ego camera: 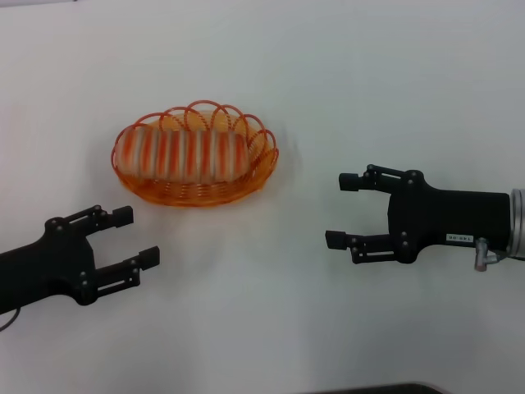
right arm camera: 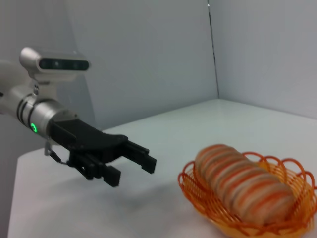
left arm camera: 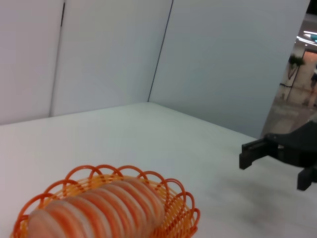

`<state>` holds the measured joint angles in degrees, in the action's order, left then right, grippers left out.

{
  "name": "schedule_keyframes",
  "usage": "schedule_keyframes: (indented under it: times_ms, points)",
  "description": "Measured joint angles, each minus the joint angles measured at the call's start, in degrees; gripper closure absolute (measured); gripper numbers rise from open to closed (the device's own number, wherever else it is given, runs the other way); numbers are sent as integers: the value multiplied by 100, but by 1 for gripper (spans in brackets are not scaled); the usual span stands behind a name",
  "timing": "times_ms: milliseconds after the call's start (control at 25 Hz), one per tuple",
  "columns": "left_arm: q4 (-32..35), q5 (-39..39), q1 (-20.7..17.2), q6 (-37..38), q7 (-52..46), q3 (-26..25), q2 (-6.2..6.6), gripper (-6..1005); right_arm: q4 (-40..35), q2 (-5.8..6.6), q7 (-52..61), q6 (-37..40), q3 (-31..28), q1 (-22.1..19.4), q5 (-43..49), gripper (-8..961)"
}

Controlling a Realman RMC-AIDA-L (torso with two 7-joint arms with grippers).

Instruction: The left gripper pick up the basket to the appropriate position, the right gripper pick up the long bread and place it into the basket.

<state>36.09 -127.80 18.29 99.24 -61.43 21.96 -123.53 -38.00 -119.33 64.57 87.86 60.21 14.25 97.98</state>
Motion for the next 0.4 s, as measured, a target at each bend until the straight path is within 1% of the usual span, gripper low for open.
schedule_keyframes:
  times_ms: [200,400]
  points:
    - [-61,2,-24,-44,-28,-2,1,251,73,7,-52,-11,-150,15,174,25]
    - [-65,5,-33,-50,-36,-1,-5,251,85,7,-52,-12,-164,27,266,25]
